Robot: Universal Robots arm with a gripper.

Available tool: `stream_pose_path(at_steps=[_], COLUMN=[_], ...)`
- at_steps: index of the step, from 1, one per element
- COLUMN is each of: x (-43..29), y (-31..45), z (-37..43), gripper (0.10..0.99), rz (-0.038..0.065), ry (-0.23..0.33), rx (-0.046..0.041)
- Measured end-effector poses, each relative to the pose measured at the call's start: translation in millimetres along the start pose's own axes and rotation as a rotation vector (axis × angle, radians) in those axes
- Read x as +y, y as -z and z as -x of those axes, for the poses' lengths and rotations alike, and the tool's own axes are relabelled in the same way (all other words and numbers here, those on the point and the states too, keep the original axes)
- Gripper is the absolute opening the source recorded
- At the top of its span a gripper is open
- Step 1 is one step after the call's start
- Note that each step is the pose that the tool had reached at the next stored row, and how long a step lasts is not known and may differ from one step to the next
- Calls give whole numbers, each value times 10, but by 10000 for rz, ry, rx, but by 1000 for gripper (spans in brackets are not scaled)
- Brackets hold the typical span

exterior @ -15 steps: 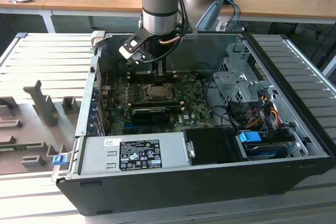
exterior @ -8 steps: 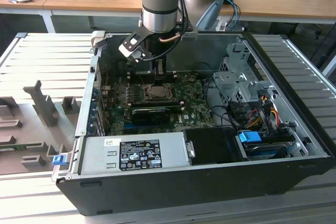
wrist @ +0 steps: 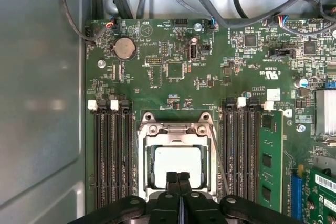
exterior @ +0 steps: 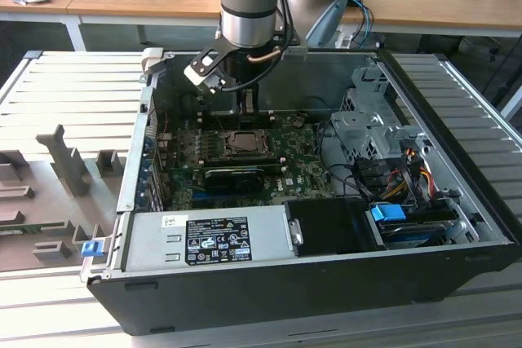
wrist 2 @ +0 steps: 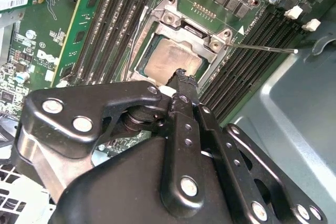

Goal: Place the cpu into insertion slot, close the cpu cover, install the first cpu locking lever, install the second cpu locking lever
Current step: 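Install the first cpu locking lever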

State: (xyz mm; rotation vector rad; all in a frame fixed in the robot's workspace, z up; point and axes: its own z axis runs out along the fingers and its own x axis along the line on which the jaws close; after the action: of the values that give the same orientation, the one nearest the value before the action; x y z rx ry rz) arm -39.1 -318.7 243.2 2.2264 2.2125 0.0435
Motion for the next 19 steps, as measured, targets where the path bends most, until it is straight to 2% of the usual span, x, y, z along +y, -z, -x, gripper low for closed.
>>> stream_pose_path(at_steps=[11, 17, 19], x=[1, 3, 4], y=[70, 119, 171], z=[-1, -2, -3], gripper=[106, 106, 106], rz=[0, 1, 2], ry=[1, 3, 4], rx=[-48, -131, -191])
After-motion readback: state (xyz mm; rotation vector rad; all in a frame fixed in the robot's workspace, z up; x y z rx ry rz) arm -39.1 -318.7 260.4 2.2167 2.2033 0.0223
